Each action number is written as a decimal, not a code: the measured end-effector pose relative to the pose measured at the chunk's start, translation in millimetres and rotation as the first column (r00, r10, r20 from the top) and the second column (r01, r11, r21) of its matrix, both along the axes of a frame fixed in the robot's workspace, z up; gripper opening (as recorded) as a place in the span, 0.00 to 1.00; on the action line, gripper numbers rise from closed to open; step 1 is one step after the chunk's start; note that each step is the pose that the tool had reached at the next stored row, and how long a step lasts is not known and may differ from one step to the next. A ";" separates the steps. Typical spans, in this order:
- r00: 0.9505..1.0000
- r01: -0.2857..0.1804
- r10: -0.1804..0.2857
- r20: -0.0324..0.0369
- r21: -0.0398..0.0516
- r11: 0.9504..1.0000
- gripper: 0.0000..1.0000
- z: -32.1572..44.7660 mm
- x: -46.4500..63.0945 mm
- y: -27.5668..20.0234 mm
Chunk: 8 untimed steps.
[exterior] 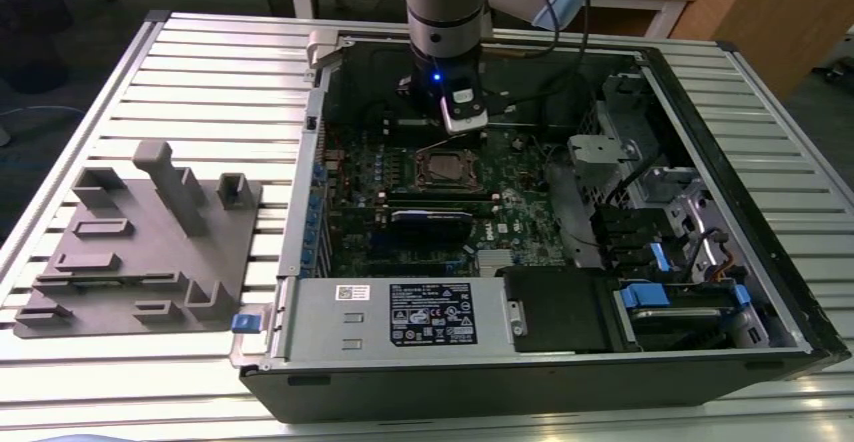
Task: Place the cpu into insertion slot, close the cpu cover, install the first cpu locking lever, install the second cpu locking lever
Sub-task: 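Install the first cpu locking lever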
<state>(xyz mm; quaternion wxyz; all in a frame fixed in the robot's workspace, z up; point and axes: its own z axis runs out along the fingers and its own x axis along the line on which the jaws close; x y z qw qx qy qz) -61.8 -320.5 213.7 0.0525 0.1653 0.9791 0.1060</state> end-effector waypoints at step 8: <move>1.000 0.000 0.000 0.000 0.000 1.000 0.11 -1.4 0.1 0.1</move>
